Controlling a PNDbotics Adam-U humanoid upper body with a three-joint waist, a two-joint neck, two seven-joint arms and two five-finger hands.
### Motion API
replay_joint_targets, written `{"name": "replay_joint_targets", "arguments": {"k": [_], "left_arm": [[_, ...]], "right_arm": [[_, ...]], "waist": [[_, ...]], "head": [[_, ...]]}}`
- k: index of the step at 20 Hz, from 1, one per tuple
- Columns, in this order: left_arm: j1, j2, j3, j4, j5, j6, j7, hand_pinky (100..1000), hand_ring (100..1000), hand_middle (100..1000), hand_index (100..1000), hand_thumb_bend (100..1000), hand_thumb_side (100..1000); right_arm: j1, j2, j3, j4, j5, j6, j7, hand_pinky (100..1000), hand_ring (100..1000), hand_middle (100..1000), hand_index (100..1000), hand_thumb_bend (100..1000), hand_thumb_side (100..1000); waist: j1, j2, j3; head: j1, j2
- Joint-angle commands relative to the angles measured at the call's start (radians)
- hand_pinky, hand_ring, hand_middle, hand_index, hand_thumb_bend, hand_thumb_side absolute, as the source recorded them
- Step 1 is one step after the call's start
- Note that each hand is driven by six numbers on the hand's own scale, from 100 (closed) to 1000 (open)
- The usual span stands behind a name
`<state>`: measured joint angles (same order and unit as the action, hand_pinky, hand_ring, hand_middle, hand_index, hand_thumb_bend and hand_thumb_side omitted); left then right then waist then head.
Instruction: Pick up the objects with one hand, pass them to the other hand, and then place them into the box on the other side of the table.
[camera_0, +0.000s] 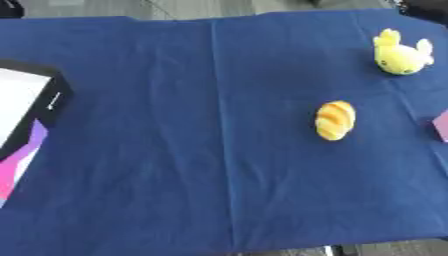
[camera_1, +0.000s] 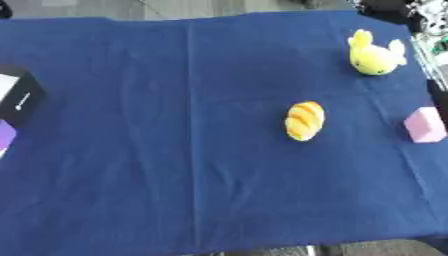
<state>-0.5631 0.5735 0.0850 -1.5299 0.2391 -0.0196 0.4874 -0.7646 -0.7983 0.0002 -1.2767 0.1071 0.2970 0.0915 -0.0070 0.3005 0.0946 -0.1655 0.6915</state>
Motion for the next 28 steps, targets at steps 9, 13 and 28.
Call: {"name": "replay_joint_targets", "arguments": {"k": [9,13,28], "left_arm": [[-0.014,0.043,0.0,-0.028,-0.009,0.01,-0.005,849,791,809,843,596,686],[-0.016,0.043,-0.003,-0.028,-0.01,0.016,-0.008,847,790,807,842,594,671],[-0.015,0.046,-0.005,-0.035,-0.009,0.02,-0.017,849,792,806,837,580,674]], "right_arm": [[-0.111,-0.062,0.005,0.2,0.395,-0.004,0.301,918,915,876,935,353,175],[-0.141,-0.068,-0.003,0.26,0.498,-0.037,0.444,927,927,876,921,382,100],[-0.167,-0.08,-0.029,0.333,0.728,-0.028,0.549,928,940,891,916,435,100]], "waist": [[0.006,-0.027,0.014],[0.004,-0.027,0.016],[-0.005,-0.016,0.016]], "head": [[-0.035,-0.048],[-0.037,-0.054],[-0.028,-0.033]]}}
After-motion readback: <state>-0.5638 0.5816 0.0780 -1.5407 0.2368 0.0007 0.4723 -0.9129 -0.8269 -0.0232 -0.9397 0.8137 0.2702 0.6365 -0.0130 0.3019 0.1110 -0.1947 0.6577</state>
